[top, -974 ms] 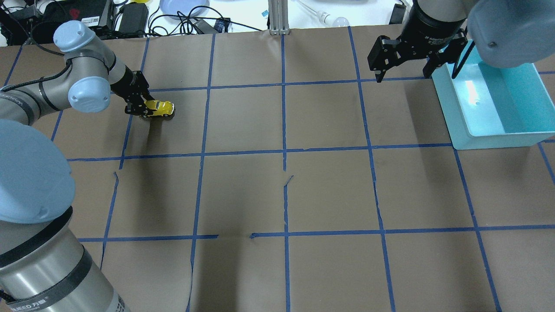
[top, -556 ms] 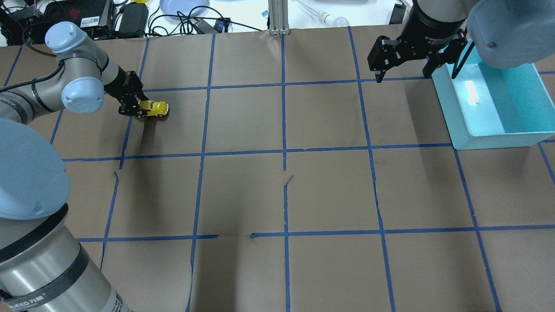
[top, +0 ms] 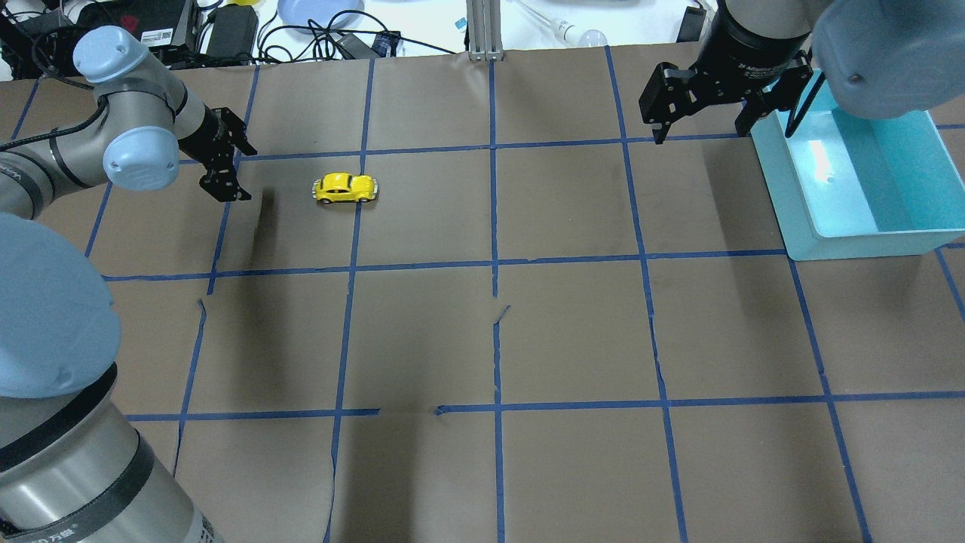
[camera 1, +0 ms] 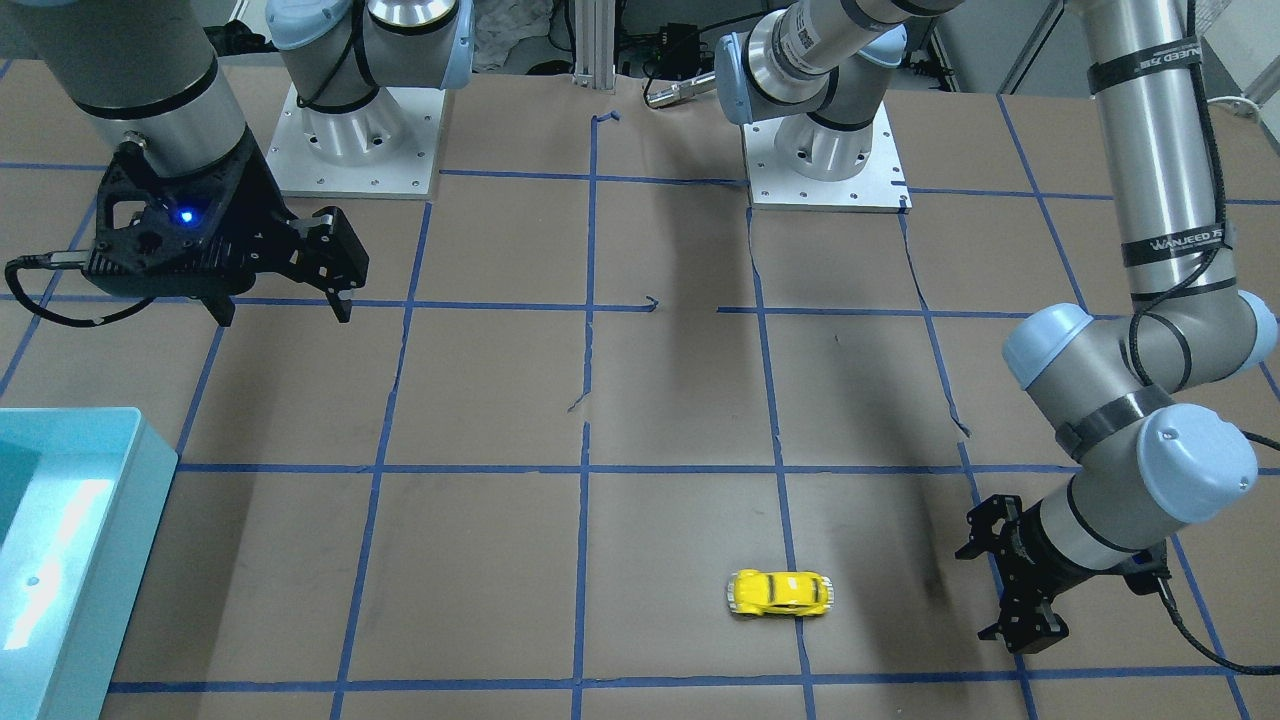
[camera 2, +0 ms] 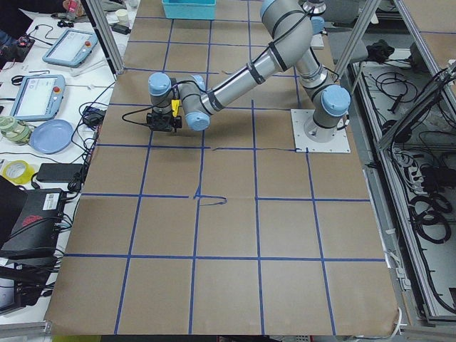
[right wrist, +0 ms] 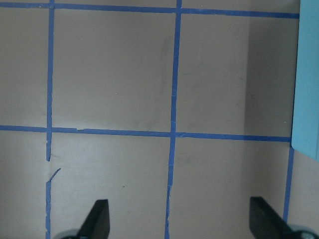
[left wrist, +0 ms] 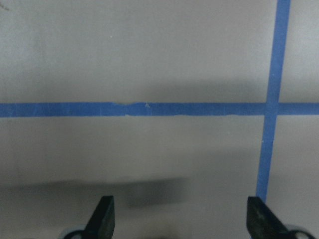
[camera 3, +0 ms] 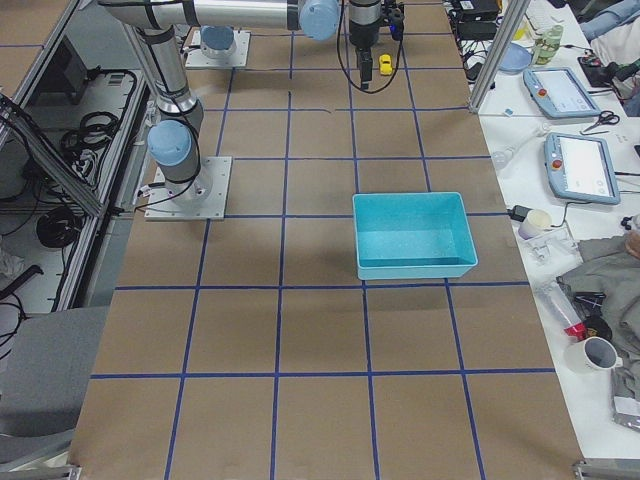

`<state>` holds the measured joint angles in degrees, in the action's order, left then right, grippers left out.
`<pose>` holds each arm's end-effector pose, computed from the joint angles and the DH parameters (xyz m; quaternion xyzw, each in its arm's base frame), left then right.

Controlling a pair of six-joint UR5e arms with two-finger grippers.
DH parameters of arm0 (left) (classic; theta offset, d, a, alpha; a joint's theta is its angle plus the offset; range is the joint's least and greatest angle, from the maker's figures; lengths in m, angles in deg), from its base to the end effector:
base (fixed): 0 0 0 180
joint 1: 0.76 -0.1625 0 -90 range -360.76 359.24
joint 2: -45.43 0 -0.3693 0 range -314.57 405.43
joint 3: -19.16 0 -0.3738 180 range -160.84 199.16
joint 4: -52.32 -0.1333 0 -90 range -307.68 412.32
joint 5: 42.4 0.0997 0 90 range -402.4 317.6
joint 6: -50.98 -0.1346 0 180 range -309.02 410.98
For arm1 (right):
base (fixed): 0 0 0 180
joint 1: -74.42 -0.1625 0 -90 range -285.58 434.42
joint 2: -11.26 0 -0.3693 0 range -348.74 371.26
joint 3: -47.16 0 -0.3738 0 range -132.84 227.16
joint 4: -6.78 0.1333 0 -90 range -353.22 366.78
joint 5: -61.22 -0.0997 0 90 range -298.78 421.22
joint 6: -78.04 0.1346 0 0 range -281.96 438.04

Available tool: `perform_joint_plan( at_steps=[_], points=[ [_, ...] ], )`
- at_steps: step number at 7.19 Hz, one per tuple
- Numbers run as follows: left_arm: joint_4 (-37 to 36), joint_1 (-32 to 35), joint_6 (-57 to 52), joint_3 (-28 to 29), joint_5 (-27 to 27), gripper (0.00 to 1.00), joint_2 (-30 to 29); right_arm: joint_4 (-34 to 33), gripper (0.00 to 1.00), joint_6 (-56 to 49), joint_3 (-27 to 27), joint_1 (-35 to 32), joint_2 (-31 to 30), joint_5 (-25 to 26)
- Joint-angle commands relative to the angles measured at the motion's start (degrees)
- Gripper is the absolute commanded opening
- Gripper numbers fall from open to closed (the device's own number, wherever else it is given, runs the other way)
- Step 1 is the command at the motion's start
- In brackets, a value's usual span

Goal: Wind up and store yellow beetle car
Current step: 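Release the car, sending it rolling toward the blue bin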

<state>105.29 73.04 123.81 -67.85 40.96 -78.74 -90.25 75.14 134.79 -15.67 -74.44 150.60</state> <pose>0.0356 -0.6561 0.1517 0.6969 -0.7130 0.0174 0.0751 0.1356 -0.5123 0.3930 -0.0263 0.9986 -0.0446 0.0043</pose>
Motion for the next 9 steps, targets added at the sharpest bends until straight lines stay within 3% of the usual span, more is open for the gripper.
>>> perform_joint_plan(
  at_steps=[1,2,4,5,7,9],
  points=[
    [0.91,3.25,-13.39,0.70,4.40,0.92,3.56,0.00,1.00,0.00,0.00,0.00,0.00,0.00],
    [1.34,4.84,-22.64,1.14,9.75,0.95,5.32,0.00,1.00,-0.09,0.00,0.00,0.00,0.00],
    [4.39,5.64,-35.60,1.32,10.24,0.99,7.96,0.00,1.00,0.00,0.00,0.00,0.00,0.00],
    [8.69,5.73,-39.83,1.93,10.50,0.99,10.50,0.00,1.00,0.00,0.00,0.00,0.00,0.00],
    [18.78,5.73,-52.47,7.18,15.92,1.00,14.02,0.00,1.00,0.00,0.09,0.00,0.00,0.00],
    [26.54,6.17,-61.89,8.61,15.87,1.00,19.20,0.00,1.00,-1.13,0.26,0.26,0.35,0.26]
  ],
)
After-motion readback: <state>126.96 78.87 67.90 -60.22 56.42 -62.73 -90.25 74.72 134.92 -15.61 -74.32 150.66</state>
